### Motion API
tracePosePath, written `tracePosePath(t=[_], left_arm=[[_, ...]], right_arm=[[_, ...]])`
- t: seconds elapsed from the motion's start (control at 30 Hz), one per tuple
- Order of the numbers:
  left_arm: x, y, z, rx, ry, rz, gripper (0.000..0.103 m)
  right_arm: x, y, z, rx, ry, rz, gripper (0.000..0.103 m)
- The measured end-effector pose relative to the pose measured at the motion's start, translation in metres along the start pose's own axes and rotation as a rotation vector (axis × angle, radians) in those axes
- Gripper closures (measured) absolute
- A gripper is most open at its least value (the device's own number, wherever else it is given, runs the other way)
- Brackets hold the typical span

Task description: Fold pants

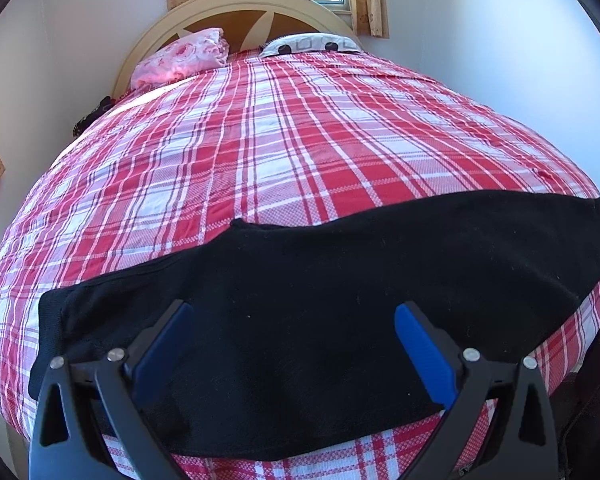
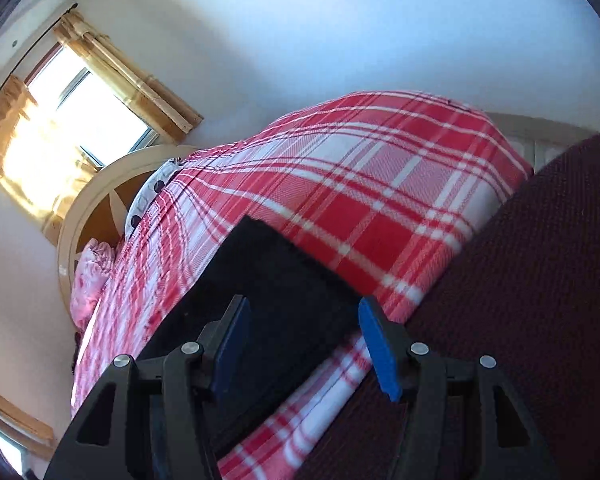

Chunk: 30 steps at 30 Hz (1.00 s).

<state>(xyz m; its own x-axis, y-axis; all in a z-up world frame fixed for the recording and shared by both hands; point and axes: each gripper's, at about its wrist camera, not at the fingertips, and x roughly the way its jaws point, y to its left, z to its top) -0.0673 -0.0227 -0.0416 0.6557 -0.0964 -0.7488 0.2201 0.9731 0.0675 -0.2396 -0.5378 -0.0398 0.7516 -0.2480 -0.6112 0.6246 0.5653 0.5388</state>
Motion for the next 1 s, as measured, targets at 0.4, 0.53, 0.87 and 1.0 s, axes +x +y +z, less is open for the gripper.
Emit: tracePosePath(t=[0.4, 0.53, 0.87, 1.0], left_arm=[[0.01, -0.007, 0.0, -0.007, 0.056, -0.055, 0.0], [0.012, -0.013, 0.0, 0.012, 0.065, -0.064, 0.0], [0.008, -0.009, -0.001, -0.007, 0.062, -0.06, 0.0], [0.005, -0.007, -0.002, -0.006, 0.052, -0.063, 0.0]], right_arm=[[0.036, -0.002, 0.0, -0.104, 0.068, -0.053, 0.044], [0.035, 0.008, -0.009, -0.189, 0.109, -0.08, 0.065], [0.024, 0.023, -0.019, -0.233, 0.053, 0.021, 0.09], [0.036, 0.007, -0.016, -0.099, 0.083, 0.004, 0.087]])
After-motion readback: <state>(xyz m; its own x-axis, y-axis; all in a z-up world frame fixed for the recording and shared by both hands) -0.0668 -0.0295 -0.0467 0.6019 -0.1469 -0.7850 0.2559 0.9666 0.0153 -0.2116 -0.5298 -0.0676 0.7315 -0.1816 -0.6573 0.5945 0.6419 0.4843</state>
